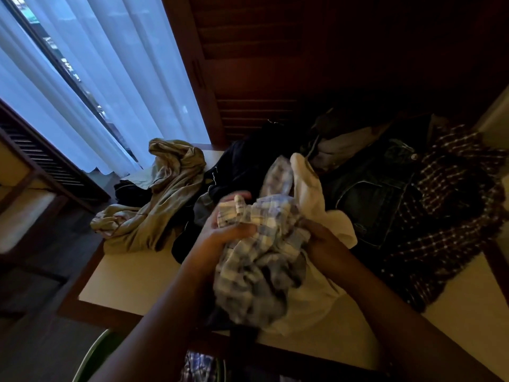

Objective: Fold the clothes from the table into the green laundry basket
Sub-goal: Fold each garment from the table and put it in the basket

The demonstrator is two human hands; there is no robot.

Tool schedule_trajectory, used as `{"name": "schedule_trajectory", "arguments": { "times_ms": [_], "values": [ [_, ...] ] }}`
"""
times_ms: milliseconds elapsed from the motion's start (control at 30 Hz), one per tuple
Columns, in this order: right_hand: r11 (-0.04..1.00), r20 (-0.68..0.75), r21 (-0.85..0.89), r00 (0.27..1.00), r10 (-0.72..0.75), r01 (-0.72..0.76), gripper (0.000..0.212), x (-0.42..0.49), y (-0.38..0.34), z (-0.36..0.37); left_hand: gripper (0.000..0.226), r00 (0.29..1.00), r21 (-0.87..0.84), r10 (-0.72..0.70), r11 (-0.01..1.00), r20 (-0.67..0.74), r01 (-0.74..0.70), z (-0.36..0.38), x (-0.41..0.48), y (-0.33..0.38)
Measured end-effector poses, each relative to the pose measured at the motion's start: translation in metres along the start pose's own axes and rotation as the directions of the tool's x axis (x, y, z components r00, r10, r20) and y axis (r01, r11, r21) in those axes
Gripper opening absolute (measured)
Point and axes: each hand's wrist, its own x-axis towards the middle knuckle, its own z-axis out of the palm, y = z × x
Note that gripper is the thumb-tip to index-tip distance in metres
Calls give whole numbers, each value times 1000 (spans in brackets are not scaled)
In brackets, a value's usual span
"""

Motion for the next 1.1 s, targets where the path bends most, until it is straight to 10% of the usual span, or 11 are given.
{"name": "schedule_trajectory", "arguments": {
  "times_ms": [67, 133, 267, 333, 433, 567, 633, 733, 867, 1100],
  "values": [
    [871, 72, 437, 974, 216, -225, 63, -1, 4, 2, 99, 1000, -42, -1, 999, 15, 2, 1, 1, -8],
    [818, 83, 471, 940, 332, -331, 25, 2, 0, 1, 84, 981, 3, -116, 993, 156, 117, 12, -2, -17],
    [959, -142, -282, 987, -77, 34, 20, 1, -17, -18, 52, 970, 123, -233, 967, 64, 224, 23, -6, -38],
    [723, -181, -690, 977, -116, -42, 50, 7, -5, -36, 55, 964, 194, -263, 944, -45, 266, 27, 1, -37],
    [399, -104, -891, 955, 279, -214, 112, 0, 28, -47, 64, 848, 430, -521, 747, -95, 507, -1, 5, -40],
    [418, -142, -848, 899, 414, -326, 124, -34, 75, -37, 82, 703, 476, -698, 576, -138, 665, -85, -11, -95],
    [457, -224, -802, 904, 365, -383, 99, -42, 84, -28, 32, 738, 346, -662, 667, -131, 660, -60, -42, -77],
    [590, -171, -720, 918, 358, -364, 44, -48, 61, -11, 34, 889, 126, -428, 885, -163, 449, -32, -69, -72],
    [488, -6, -775, 777, 630, -401, 51, -64, 36, 12, 53, 890, 129, -220, 948, -400, 292, -41, -75, -87],
    [416, 0, -853, 795, 607, -317, 139, -124, 88, 71, 117, 890, 662, -446, 640, -94, 390, -46, -108, -115]
  ]
}}
